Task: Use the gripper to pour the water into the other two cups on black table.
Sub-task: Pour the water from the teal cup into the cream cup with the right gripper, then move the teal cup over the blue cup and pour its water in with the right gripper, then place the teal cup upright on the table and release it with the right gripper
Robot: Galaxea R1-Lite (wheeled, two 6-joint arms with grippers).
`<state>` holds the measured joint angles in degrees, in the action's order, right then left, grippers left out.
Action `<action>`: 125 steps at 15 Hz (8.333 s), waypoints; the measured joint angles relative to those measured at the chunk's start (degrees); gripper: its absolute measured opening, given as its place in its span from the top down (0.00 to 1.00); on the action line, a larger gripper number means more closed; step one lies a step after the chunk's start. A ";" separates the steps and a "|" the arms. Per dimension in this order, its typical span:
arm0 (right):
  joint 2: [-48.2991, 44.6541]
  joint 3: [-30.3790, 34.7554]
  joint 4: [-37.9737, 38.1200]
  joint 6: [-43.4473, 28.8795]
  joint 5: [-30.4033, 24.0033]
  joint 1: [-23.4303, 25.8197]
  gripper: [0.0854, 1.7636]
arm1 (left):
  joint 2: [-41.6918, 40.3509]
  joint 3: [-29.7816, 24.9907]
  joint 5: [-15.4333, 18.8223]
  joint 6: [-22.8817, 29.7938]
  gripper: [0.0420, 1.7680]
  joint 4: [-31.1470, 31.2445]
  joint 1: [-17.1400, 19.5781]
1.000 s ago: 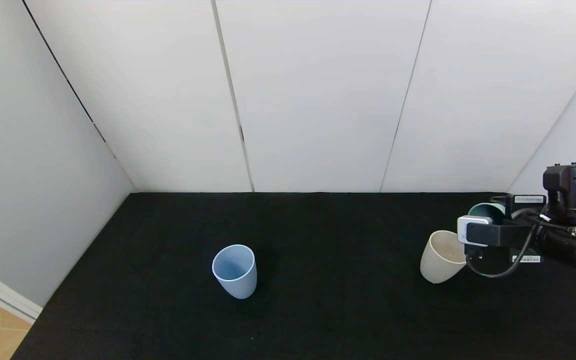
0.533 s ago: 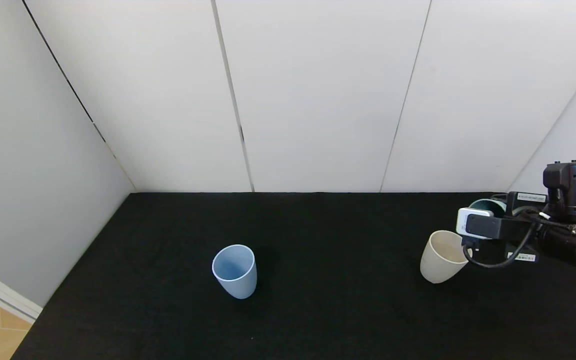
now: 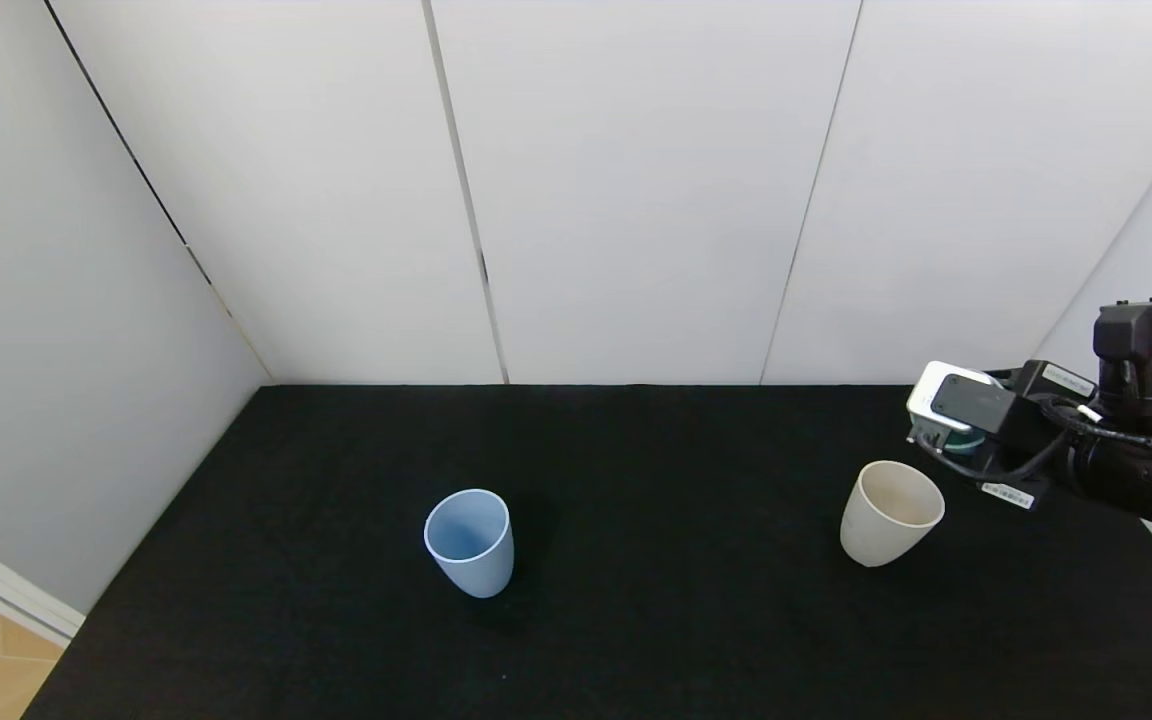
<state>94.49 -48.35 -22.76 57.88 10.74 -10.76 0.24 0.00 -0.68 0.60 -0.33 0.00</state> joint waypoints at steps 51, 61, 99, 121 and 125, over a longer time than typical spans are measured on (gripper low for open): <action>40.98 -59.00 9.78 18.49 26.42 -44.80 0.32 | 0.00 0.00 0.02 -0.02 0.03 0.00 0.00; 40.44 -55.48 4.72 30.90 26.42 -46.65 0.32 | 0.00 0.00 0.02 0.00 0.03 0.02 0.00; 25.00 -38.47 15.59 -34.01 24.17 -44.61 0.32 | 0.02 0.00 0.00 -0.02 0.03 0.00 0.00; 15.71 9.62 -30.14 -65.48 18.99 -36.75 0.32 | 0.02 0.00 0.00 0.00 0.03 0.00 0.00; 21.41 8.56 -31.40 -67.52 18.88 -34.88 0.32 | 0.00 0.00 0.00 0.00 0.03 0.00 0.00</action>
<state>115.90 -39.79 -54.16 -9.64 29.62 -45.64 0.24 0.00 -0.68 0.60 -0.33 0.00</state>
